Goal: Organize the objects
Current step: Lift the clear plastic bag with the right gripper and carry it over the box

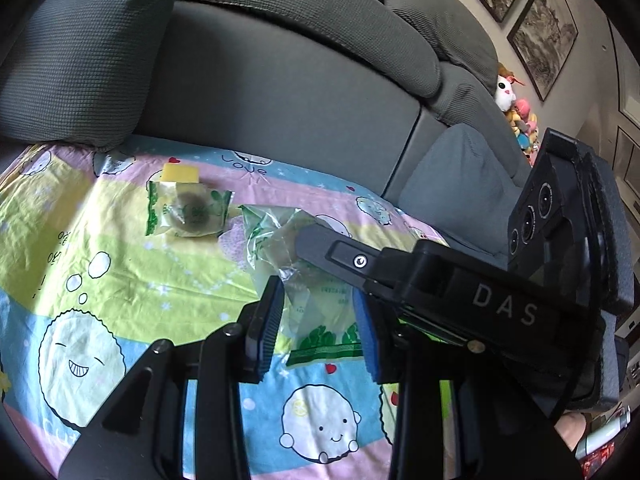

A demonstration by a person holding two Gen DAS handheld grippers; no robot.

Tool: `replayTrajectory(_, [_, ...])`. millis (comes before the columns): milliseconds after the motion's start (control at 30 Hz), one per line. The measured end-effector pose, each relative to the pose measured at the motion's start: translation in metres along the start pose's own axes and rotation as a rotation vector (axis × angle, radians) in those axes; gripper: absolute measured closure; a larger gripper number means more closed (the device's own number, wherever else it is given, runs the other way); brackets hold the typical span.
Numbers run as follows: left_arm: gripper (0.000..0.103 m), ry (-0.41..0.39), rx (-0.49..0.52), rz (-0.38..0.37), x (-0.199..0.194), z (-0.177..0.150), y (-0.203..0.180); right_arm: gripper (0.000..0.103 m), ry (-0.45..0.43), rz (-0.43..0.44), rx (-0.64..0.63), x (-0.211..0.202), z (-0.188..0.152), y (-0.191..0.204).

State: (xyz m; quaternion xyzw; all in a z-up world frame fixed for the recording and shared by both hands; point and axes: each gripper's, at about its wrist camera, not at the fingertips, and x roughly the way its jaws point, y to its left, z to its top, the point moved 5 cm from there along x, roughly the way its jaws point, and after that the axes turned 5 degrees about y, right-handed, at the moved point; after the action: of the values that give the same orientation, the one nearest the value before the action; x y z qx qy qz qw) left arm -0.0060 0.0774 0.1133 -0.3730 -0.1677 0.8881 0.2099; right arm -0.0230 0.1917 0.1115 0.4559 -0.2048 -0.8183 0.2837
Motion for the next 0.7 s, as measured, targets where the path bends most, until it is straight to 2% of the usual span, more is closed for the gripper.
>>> replayTrajectory(700, [0.069, -0.021, 0.135, -0.125, 0.004, -0.004, -0.069, 0.05, -0.194, -0.074, 0.039, -0.079, -0.004, -0.024])
